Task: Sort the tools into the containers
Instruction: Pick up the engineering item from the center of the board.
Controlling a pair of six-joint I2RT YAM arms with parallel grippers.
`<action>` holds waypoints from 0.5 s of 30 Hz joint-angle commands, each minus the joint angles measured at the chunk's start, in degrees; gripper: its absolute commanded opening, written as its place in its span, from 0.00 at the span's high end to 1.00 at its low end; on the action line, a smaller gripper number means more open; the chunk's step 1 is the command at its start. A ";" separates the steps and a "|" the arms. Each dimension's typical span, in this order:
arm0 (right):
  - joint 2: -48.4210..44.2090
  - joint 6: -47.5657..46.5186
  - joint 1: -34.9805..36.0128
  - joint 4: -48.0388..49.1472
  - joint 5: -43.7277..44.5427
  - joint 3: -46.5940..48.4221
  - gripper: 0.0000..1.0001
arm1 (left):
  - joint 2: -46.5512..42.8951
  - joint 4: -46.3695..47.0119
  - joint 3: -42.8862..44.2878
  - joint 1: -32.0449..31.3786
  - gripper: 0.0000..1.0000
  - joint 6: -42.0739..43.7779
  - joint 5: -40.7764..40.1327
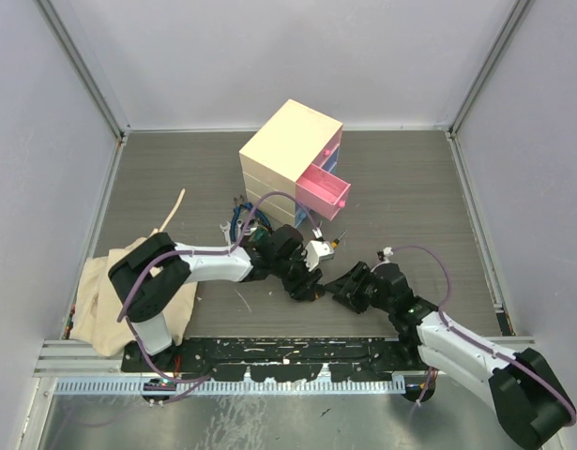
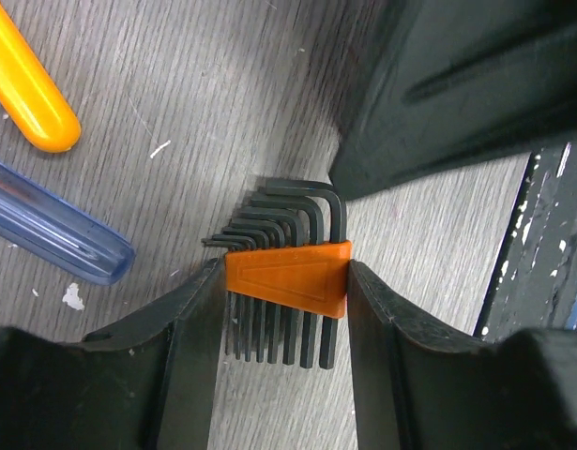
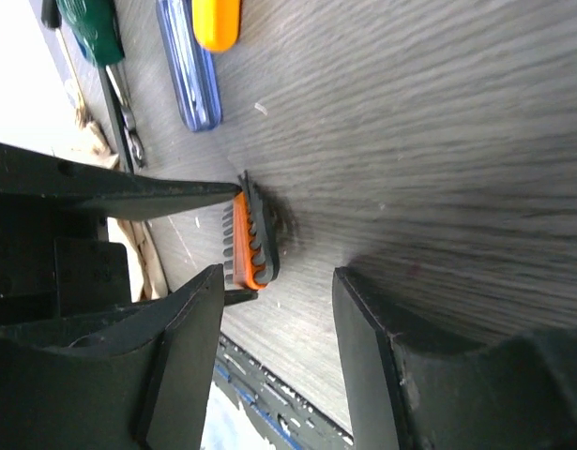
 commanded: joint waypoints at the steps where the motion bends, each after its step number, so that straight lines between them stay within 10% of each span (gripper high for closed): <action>1: 3.70 5.69 4.82 4.34 4.18 -1.17 0.45 | -0.65 5.74 -0.30 0.28 0.56 -4.36 1.47; 15: 13.46 12.52 8.58 14.08 11.01 -1.34 0.59 | -1.01 9.44 -1.91 0.20 0.55 -6.75 2.92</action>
